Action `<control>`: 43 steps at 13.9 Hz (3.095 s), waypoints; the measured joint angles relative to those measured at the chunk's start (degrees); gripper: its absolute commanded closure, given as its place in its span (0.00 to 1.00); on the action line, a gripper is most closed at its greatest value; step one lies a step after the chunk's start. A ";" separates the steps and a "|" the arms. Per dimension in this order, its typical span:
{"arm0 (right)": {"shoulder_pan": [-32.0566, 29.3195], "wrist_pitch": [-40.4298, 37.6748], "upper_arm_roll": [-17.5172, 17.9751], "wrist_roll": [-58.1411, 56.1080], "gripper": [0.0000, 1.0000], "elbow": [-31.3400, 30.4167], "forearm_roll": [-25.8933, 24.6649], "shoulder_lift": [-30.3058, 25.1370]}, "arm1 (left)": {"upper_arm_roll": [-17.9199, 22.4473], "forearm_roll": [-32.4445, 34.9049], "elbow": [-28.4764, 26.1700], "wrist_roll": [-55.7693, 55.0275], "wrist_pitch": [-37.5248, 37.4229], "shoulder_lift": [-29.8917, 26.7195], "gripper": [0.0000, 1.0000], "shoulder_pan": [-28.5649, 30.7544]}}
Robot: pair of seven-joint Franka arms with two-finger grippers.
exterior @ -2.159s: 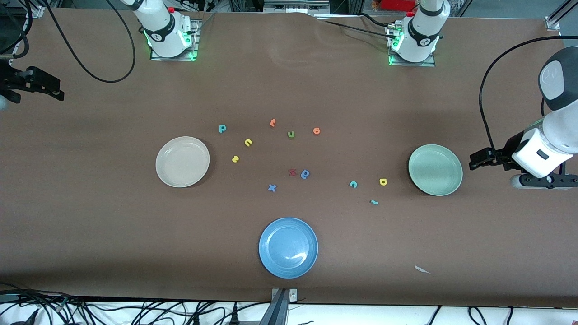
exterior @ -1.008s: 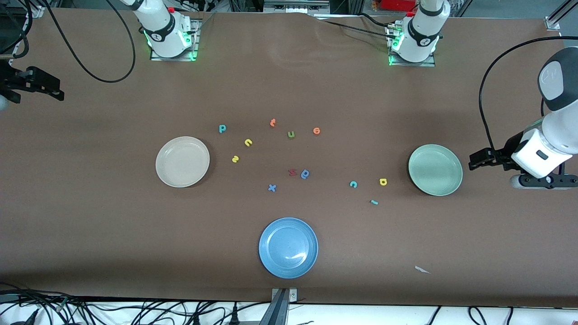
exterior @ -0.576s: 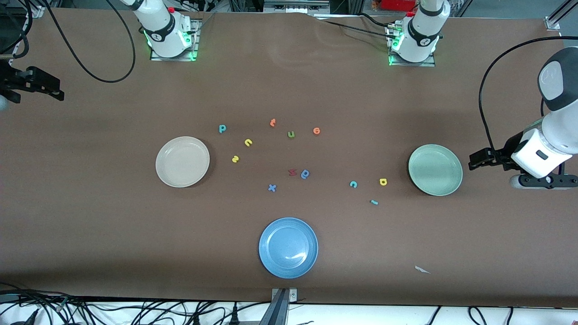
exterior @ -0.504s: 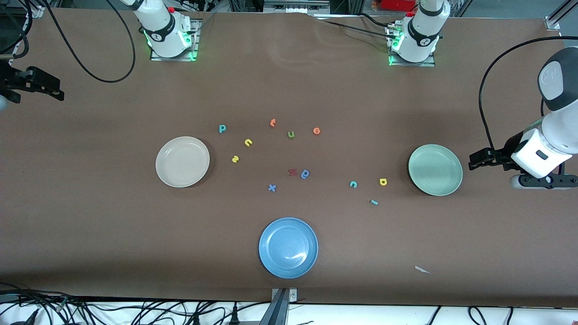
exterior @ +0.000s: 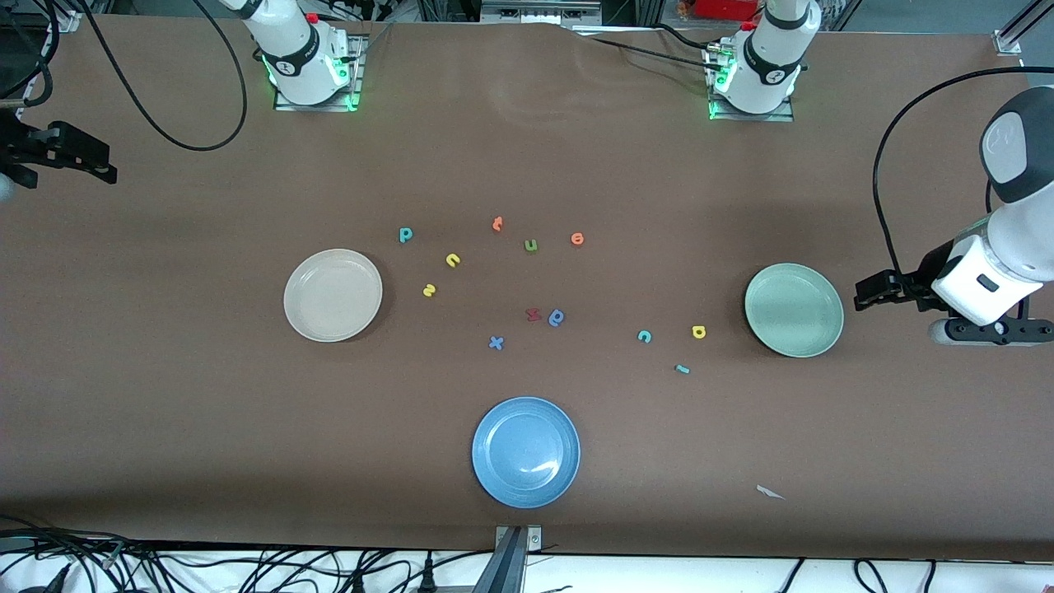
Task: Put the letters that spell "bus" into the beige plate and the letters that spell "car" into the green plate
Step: 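Move the left gripper down toward the yellow letter a, then grasp the yellow letter a with the left gripper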
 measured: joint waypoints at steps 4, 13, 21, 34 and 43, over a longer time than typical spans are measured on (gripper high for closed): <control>0.00 0.00 -0.01 0.00 0.00 -0.02 0.00 0.00 | -0.20 -0.03 -0.75 -3.30 0.01 1.16 0.00 -2.20; 0.00 -0.02 -0.03 0.00 0.00 -0.05 0.00 0.01 | -0.41 -5.25 -2.77 -18.32 6.43 9.53 0.00 -8.82; 0.00 -0.02 -0.03 0.00 0.00 -0.06 0.00 0.01 | -0.69 -5.26 -15.66 -23.41 24.21 12.55 0.01 -12.93; 0.00 -0.02 -0.03 0.12 0.00 -0.06 0.00 0.01 | -0.68 -2.05 -15.88 -28.44 31.70 20.86 0.37 -14.81; -0.01 0.01 -0.11 2.11 0.00 -0.06 0.00 -0.01 | -0.59 -1.96 -15.42 -28.73 31.66 20.97 0.89 -14.88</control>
